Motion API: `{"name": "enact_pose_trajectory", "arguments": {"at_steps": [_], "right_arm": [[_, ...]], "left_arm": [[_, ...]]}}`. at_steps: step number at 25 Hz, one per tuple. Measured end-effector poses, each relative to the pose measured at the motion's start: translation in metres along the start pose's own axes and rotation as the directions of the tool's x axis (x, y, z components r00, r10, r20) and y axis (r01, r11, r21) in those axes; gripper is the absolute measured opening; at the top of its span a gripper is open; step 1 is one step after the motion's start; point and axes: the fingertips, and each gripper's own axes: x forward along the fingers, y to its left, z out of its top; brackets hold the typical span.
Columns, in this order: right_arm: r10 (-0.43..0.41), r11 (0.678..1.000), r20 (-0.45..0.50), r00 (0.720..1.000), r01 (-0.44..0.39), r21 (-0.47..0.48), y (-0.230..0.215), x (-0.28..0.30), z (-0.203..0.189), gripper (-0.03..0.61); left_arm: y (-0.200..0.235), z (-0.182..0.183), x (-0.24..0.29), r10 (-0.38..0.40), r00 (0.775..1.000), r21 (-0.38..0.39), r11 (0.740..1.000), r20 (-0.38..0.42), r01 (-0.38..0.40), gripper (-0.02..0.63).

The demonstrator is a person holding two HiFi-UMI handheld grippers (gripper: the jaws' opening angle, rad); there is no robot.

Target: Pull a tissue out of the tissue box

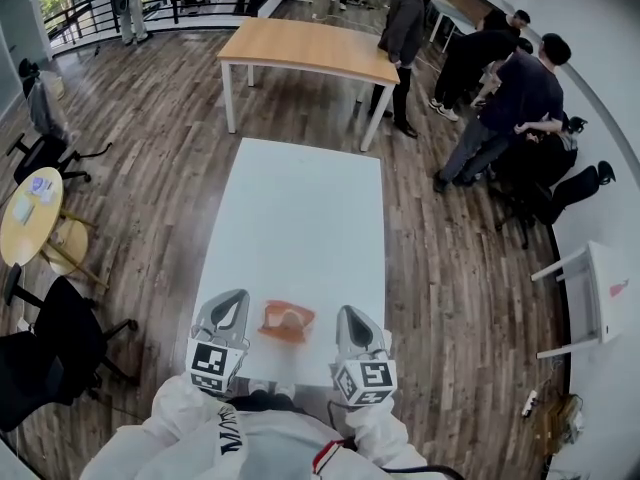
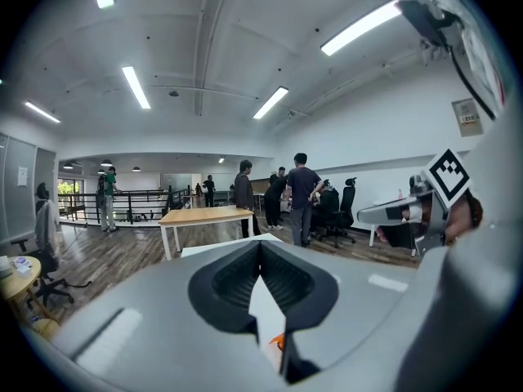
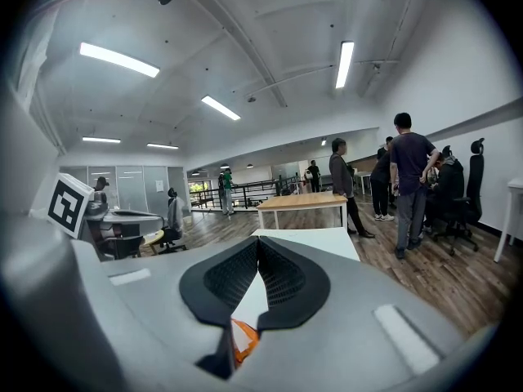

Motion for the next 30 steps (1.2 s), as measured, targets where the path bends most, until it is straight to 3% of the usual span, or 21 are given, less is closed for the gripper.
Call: {"name": "enact_pose_trajectory", "arguments": {"at_steps": [8, 14, 20, 30], "right_arm": [[0.043, 0.999, -0.078, 0.996, -0.044, -0.016, 0.011, 0.008, -0.021, 0.028], [0.083, 0.994, -0.175, 0.981, -0.095, -0.059, 0.017, 0.018, -0.045, 0.092], [0.16, 0.974, -0.279, 0.947, -0.197, -0.112, 0.032, 0.026, -0.064, 0.15], [0.231, 0.915, -0.393, 0.89, -0.335, -0.222, 0.049, 0.042, -0.094, 0.189]], "left_arm": [[0.001, -0.006, -0.004, -0.003, 1.0, -0.005, 1.0, -0.005, 0.003, 0.0], [-0.003, -0.007, -0.003, -0.013, 1.0, -0.007, 1.0, -0.014, 0.013, 0.0], [-0.004, -0.008, -0.005, -0.015, 1.0, -0.012, 1.0, -0.013, 0.015, 0.0], [-0.004, -0.007, -0.009, -0.003, 1.0, -0.02, 1.0, -0.007, 0.003, 0.0]]}}
